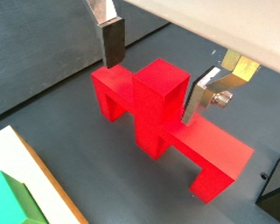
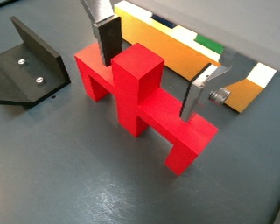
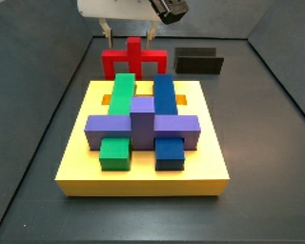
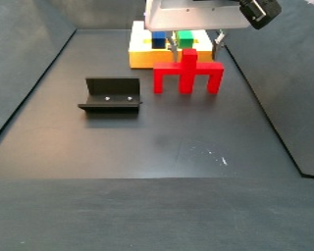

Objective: Pick up the red object. Move up. Move to above the board. Insert the red object.
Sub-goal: Pick up the red object.

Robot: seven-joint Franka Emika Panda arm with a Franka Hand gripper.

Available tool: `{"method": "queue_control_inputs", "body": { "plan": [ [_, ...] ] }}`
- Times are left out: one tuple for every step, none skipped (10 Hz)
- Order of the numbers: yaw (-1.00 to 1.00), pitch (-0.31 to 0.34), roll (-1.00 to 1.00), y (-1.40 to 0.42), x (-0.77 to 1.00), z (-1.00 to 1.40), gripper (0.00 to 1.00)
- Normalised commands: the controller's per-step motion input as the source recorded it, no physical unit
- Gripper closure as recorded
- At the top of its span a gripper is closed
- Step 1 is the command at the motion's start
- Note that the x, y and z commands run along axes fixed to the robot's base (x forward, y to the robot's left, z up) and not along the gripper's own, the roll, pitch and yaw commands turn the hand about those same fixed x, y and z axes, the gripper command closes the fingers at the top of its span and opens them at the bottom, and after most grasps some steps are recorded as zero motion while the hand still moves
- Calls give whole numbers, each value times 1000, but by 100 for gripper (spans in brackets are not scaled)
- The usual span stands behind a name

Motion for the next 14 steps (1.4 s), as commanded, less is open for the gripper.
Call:
{"method": "queue_control_inputs", "body": {
  "plan": [
    [0,0,0,0,0,0,100],
    [0,0,0,0,0,0,100],
    [0,0,0,0,0,0,100],
    [0,0,0,0,0,0,100],
    [0,0,0,0,0,0,100],
    [0,0,0,0,0,0,100],
    [0,0,0,0,0,0,100],
    [0,0,0,0,0,0,100],
    [0,0,0,0,0,0,100],
    [0,0,0,0,0,0,100],
    [0,0,0,0,0,0,100],
    [0,0,0,0,0,0,100],
    [0,0,0,0,0,0,100],
    [0,0,0,0,0,0,100]
  ]
}}
